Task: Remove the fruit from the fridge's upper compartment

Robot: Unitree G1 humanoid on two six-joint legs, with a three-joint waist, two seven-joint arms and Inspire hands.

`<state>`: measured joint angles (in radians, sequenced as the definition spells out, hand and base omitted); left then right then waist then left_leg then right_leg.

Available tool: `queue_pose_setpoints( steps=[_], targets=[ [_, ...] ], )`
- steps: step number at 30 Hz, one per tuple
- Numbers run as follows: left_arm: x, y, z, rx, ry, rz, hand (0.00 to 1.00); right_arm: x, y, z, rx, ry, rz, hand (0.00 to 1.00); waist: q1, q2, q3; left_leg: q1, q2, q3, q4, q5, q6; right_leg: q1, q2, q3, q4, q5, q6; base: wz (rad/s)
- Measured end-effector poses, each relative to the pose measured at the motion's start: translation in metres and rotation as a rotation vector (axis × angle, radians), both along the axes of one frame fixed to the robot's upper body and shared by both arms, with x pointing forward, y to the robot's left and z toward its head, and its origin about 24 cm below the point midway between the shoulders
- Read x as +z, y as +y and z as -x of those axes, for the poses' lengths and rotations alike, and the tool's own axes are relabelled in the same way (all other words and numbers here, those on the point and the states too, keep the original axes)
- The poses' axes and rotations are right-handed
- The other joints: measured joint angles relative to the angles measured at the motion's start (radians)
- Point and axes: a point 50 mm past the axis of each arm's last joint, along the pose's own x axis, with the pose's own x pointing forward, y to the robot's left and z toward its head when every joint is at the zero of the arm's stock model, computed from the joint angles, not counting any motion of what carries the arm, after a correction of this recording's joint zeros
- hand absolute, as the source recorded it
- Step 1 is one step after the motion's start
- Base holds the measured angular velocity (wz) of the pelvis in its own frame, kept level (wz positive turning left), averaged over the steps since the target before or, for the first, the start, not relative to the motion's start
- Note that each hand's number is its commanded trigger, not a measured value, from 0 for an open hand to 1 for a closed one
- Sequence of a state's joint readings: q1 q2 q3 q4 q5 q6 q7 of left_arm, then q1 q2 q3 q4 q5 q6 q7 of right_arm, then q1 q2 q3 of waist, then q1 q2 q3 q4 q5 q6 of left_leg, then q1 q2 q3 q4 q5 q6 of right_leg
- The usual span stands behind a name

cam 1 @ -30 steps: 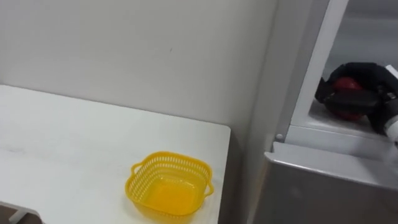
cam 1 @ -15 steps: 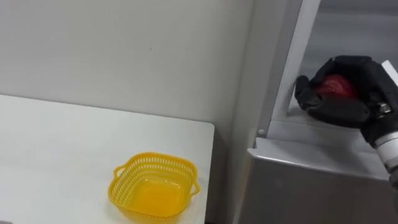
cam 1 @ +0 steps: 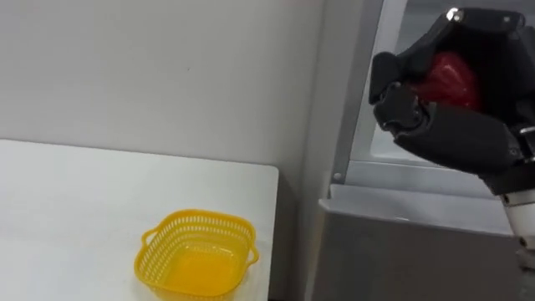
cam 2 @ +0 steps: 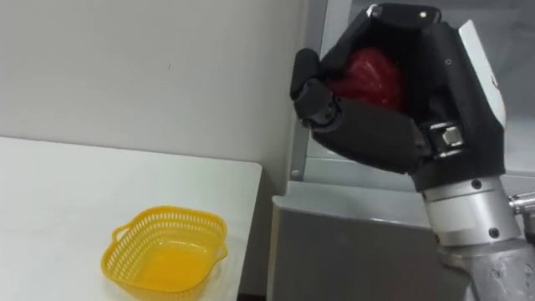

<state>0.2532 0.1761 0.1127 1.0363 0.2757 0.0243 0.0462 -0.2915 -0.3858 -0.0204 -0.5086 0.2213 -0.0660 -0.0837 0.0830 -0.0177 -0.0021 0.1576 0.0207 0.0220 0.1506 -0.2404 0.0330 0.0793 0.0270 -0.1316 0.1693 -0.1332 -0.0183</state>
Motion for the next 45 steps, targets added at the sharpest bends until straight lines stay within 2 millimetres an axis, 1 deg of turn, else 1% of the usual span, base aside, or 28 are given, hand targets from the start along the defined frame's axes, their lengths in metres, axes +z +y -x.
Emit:
queue_pose_setpoints(
  steps=[1,2,3,6,8,11,14,16,17,18,19,20,21,23,25,27,28,30,31,32,33,36,38,40,41,43,44,45],
  targets=[
    [0.0,-0.001,0.0,0.0,0.002,0.003,0.0,0.001,0.001,0.002,0.007,-0.006,0.006,1.0,-0.004,0.002,-0.0004,-0.001,0.0,0.0,-0.001,-0.001,0.0,-0.002,0.0,0.0,0.0,0.0,0.0,0.0],
    [-0.001,-0.002,0.001,-0.008,0.005,0.008,0.0,0.002,0.004,0.007,0.024,-0.022,0.019,1.0,-0.003,0.002,-0.0086,-0.009,0.0,0.002,-0.001,-0.001,0.0,-0.011,0.0,0.0,0.002,0.001,-0.001,-0.04],
    [-0.001,-0.003,0.002,-0.014,0.013,0.017,0.0,0.003,0.007,0.012,0.04,-0.041,0.039,1.0,0.001,0.008,-0.0082,-0.01,0.001,0.002,0.0,-0.001,0.0,-0.011,0.001,0.003,0.002,0.001,-0.002,-0.05],
    [-0.003,-0.004,0.007,-0.011,0.039,0.031,0.0,0.001,0.02,0.019,0.095,-0.068,0.077,1.0,-0.006,0.015,-0.0097,-0.01,0.002,0.005,0.001,-0.001,0.0,-0.013,0.002,0.004,0.001,0.002,-0.003,-0.01],
    [-0.004,-0.005,0.006,-0.01,0.043,0.033,0.0,-0.001,0.024,0.02,0.119,-0.064,0.11,1.0,-0.008,0.015,-0.0091,-0.013,0.002,0.005,0.001,-0.001,0.0,-0.015,0.002,0.003,0.001,0.002,-0.003,0.0],
    [-0.005,-0.005,0.009,-0.007,0.055,0.035,0.0,-0.003,0.029,0.02,0.156,-0.055,0.138,1.0,0.001,0.015,-0.0093,-0.013,0.002,0.005,0.001,-0.001,0.0,-0.015,0.002,0.003,0.002,0.002,-0.003,0.0],
    [-0.006,-0.007,0.011,-0.023,0.068,0.04,0.0,-0.007,0.039,0.021,0.21,-0.04,0.157,1.0,0.005,0.014,-0.0081,-0.011,0.002,0.006,0.006,-0.001,0.0,-0.014,0.002,0.007,0.002,0.002,-0.003,0.0],
    [-0.006,-0.009,0.009,-0.041,0.068,0.042,0.0,-0.01,0.046,0.021,0.23,-0.037,0.179,1.0,0.006,0.008,-0.0074,-0.012,0.002,0.007,0.005,-0.001,0.0,-0.015,0.003,0.007,0.002,0.002,-0.003,0.0],
    [-0.006,-0.01,0.008,-0.057,0.068,0.041,0.0,-0.012,0.051,0.022,0.241,-0.033,0.204,1.0,0.011,0.002,-0.0054,-0.013,0.002,0.007,-0.001,-0.001,-0.001,-0.016,0.003,0.007,0.002,0.002,-0.003,0.0],
    [-0.006,-0.01,0.006,-0.068,0.067,0.041,0.0,-0.015,0.056,0.022,0.254,-0.025,0.233,1.0,0.019,-0.005,-0.0043,-0.016,0.002,0.007,-0.001,-0.001,-0.001,-0.018,0.004,0.007,0.002,0.002,-0.003,0.0],
    [-0.006,-0.01,0.005,-0.07,0.066,0.041,0.0,-0.016,0.058,0.022,0.262,-0.021,0.246,1.0,0.024,-0.012,-0.0069,-0.019,0.002,0.007,-0.001,-0.001,-0.001,-0.021,0.004,0.007,0.002,0.002,-0.004,-0.05],
    [-0.006,-0.01,0.002,-0.072,0.06,0.042,0.0,-0.019,0.064,0.023,0.275,-0.014,0.278,1.0,0.036,-0.02,-0.0078,-0.026,0.003,0.01,0.0,-0.002,-0.002,-0.029,0.006,0.006,0.002,0.005,-0.008,-0.05],
    [-0.006,-0.009,-0.002,-0.075,0.052,0.043,0.0,-0.023,0.069,0.023,0.298,0.001,0.305,1.0,0.05,-0.027,-0.0055,-0.025,0.003,0.012,0.001,-0.002,-0.003,-0.029,0.007,0.002,0.002,0.006,-0.009,-0.04],
    [-0.005,-0.007,-0.004,-0.084,0.051,0.045,0.0,-0.028,0.078,0.024,0.332,0.024,0.352,1.0,0.063,-0.037,-0.006,-0.025,0.003,0.011,0.002,-0.002,-0.003,-0.027,0.007,-0.006,0.001,0.006,-0.009,0.03],
    [-0.004,-0.005,-0.008,-0.1,0.046,0.044,0.0,-0.032,0.084,0.026,0.372,0.039,0.38,1.0,0.071,-0.04,-0.0042,-0.025,0.003,0.008,0.003,-0.002,-0.003,-0.027,0.006,-0.009,0.001,0.006,-0.009,0.05],
    [-0.004,-0.005,-0.008,-0.098,0.051,0.045,0.0,-0.036,0.09,0.027,0.399,0.061,0.408,1.0,0.087,-0.041,-0.0026,-0.025,0.003,0.005,0.004,-0.002,-0.003,-0.025,0.005,-0.011,-0.001,0.006,-0.009,0.0],
    [-0.004,-0.005,-0.009,-0.098,0.051,0.045,0.0,-0.037,0.091,0.027,0.403,0.064,0.417,1.0,0.088,-0.041,-0.0017,-0.024,0.003,0.003,0.004,-0.002,-0.003,-0.024,0.004,-0.012,-0.001,0.006,-0.009,0.1],
    [-0.004,-0.005,-0.011,-0.1,0.05,0.058,0.0,-0.043,0.091,0.022,0.41,0.098,0.44,1.0,0.09,-0.041,0.0044,-0.023,0.003,-0.007,0.011,-0.002,-0.003,-0.012,0.002,-0.012,-0.003,0.006,-0.009,0.2],
    [-0.004,-0.005,-0.011,-0.1,0.049,0.06,0.0,-0.046,0.09,0.019,0.408,0.111,0.445,1.0,0.091,-0.041,0.0045,-0.023,0.003,-0.012,0.011,-0.002,-0.003,-0.012,0.002,-0.011,-0.003,0.006,-0.009,0.22],
    [-0.004,-0.004,-0.012,-0.102,0.048,0.06,0.0,-0.05,0.089,0.014,0.403,0.138,0.461,1.0,0.093,-0.042,0.0064,-0.025,0.003,-0.018,0.009,-0.002,-0.003,-0.012,0.001,-0.013,-0.002,0.005,-0.009,0.15],
    [-0.004,-0.003,-0.01,-0.092,0.052,0.063,0.0,-0.055,0.087,0.009,0.381,0.166,0.485,1.0,0.1,-0.044,0.0093,-0.027,0.003,-0.025,0.008,-0.002,-0.003,-0.011,0.0,-0.026,-0.002,0.005,-0.009,0.12],
    [-0.003,-0.002,-0.009,-0.08,0.052,0.072,0.0,-0.062,0.078,-0.001,0.318,0.22,0.53,1.0,0.112,-0.047,0.0107,-0.032,0.001,-0.038,0.007,-0.002,-0.003,-0.011,-0.004,-0.063,-0.002,0.005,-0.009,0.12],
    [-0.003,-0.002,-0.007,-0.077,0.057,0.073,0.0,-0.064,0.074,-0.005,0.295,0.238,0.528,1.0,0.115,-0.048,0.0112,-0.036,0.0,-0.048,0.01,-0.002,-0.003,-0.011,-0.006,-0.068,-0.002,0.005,-0.008,0.17],
    [-0.004,-0.002,-0.004,-0.072,0.065,0.072,0.0,-0.069,0.07,-0.012,0.278,0.267,0.527,1.0,0.115,-0.052,0.0132,-0.039,0.0,-0.052,0.014,-0.002,-0.003,-0.009,-0.007,-0.082,-0.002,0.005,-0.008,0.16],
    [-0.004,-0.002,-0.003,-0.069,0.065,0.071,0.0,-0.074,0.066,-0.018,0.265,0.3,0.526,1.0,0.116,-0.059,0.0157,-0.041,-0.001,-0.056,0.018,-0.002,-0.003,-0.007,-0.007,-0.091,-0.002,0.005,-0.008,0.09],
    [-0.004,-0.002,-0.001,-0.067,0.068,0.067,0.0,-0.083,0.061,-0.028,0.234,0.351,0.519,1.0,0.122,-0.067,0.0192,-0.042,0.001,-0.057,0.019,-0.002,-0.003,-0.007,-0.007,-0.092,-0.002,0.005,-0.008,0.03],
    [-0.004,-0.002,0.0,-0.066,0.072,0.068,0.0,-0.088,0.058,-0.035,0.21,0.382,0.513,1.0,0.124,-0.071,0.0197,-0.043,0.002,-0.057,0.02,-0.002,-0.003,-0.007,-0.008,-0.092,-0.003,0.005,-0.008,0.0],
    [-0.004,-0.001,0.004,-0.06,0.08,0.07,0.0,-0.093,0.053,-0.039,0.184,0.41,0.5,1.0,0.129,-0.074,0.0178,-0.042,0.002,-0.057,0.02,-0.002,-0.003,-0.005,-0.008,-0.095,-0.003,0.005,-0.008,0.0]
  ],
)
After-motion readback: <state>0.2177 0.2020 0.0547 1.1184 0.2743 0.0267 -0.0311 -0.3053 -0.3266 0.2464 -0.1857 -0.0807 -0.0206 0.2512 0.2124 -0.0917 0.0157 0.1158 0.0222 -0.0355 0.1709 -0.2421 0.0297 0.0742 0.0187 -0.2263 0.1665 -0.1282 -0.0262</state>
